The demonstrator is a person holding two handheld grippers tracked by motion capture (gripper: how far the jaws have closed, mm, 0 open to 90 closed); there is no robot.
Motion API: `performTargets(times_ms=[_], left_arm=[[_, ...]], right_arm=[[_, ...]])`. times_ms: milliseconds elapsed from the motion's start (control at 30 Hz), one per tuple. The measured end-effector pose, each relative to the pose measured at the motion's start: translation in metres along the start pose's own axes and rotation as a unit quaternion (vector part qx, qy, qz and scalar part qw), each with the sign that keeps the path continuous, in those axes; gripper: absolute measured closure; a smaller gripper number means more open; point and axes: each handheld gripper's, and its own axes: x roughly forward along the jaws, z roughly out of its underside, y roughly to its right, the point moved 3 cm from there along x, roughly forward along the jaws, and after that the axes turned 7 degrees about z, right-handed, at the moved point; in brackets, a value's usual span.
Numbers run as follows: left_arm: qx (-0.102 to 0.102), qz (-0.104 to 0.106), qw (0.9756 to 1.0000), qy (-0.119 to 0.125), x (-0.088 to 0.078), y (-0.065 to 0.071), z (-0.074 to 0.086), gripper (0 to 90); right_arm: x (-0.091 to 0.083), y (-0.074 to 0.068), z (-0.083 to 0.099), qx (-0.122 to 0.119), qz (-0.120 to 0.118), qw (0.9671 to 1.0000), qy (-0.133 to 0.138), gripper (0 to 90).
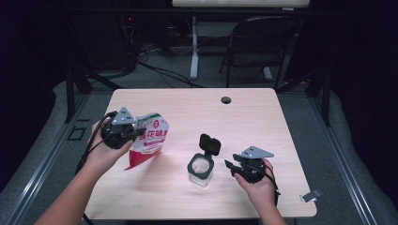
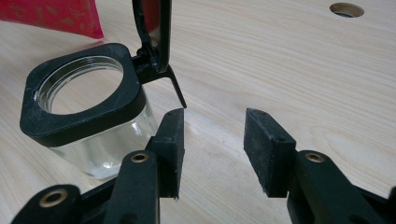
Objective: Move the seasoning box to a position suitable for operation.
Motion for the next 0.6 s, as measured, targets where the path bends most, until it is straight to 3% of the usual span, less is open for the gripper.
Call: performTargets(times_ms=[233,600], left_arm=[[0.017,0.023,0.9996,0.005,0.006,0.018,-0.012,90.0],[0.018,0.061,0.9979,0.010,0.022,0.035,-0.015,90.0]], right_arm=[[-0.002,0.001,-0.001,0.004,0.000,1.0000,0.005,58.4],[-0.002,0.002,-0.001,0.003,0.001,1.0000,0.004,58.9]])
